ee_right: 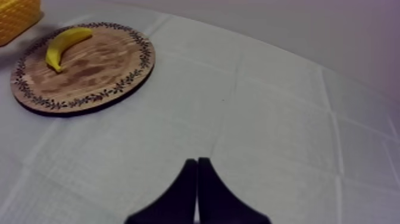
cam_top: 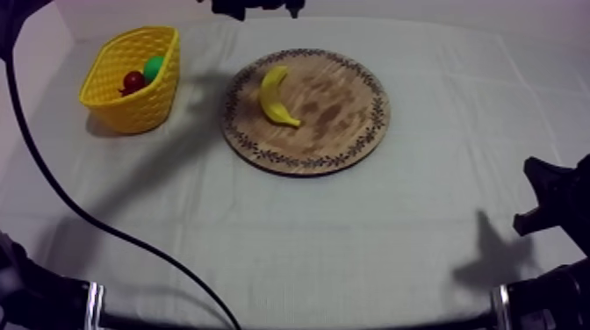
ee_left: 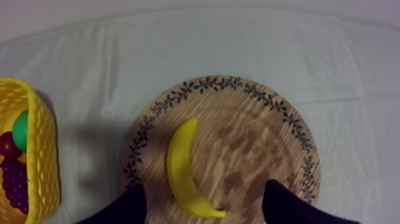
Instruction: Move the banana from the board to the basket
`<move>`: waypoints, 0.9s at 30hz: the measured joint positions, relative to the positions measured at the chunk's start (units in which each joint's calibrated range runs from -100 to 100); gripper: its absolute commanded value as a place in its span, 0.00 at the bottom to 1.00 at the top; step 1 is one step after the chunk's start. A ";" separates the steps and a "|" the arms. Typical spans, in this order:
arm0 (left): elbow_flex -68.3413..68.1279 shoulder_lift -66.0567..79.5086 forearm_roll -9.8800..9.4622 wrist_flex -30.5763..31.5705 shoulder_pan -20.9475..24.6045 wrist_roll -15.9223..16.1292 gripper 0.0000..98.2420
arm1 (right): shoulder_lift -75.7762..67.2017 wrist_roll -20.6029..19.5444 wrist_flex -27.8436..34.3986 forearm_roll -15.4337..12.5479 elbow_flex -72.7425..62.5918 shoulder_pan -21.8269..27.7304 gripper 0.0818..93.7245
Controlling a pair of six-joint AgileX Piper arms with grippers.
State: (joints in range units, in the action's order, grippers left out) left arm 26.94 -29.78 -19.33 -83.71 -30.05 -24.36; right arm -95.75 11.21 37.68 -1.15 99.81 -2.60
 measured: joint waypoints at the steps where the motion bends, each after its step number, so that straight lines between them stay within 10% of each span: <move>1: -0.19 0.00 0.05 -0.27 0.04 -0.05 0.76 | 0.00 0.00 0.00 0.00 0.00 0.00 0.00; 27: -10.75 -11.20 7.54 5.97 2.45 -2.29 0.73 | 0.00 0.00 -0.04 0.00 0.00 0.00 0.00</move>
State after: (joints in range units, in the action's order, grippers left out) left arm 16.19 -40.98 -11.79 -77.74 -27.60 -26.65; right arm -95.75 11.21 37.64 -1.15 99.81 -2.60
